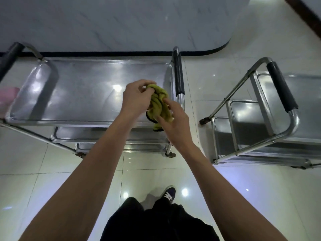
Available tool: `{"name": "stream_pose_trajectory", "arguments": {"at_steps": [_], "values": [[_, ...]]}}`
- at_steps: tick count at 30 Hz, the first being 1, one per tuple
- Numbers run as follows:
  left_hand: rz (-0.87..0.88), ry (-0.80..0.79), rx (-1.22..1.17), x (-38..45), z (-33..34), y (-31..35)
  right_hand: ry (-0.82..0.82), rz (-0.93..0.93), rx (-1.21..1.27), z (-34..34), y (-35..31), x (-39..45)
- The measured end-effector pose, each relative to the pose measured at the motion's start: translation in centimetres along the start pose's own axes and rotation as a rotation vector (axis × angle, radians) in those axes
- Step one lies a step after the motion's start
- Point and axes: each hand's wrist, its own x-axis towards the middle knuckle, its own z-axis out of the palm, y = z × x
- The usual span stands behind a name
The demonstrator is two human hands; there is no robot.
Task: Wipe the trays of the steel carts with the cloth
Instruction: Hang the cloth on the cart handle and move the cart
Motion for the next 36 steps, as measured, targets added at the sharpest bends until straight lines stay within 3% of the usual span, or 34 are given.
{"name": "stream_pose_trajectory", "arguments": {"at_steps": [2,11,22,36], "values": [[-0.004,0.020,-0.072,0.3,0.4,0.6,0.031,-0.043,0.023,-0.1,0.1,1.1],[0.021,0.047,-0.279,3.2,-0.7,3.0,0.048,0.078,-0.003,1.0,2.8,6.3],[0.234,-0.002,0.309,11.0,-2.4,1.9,0.124,0.035,-0.127,-0.4,4.5,14.9],[0.503,-0.018,0.255,23.2,4.9,5.9,0.325,-0.064,-0.310,-5.3,6.6,28.6]]}}
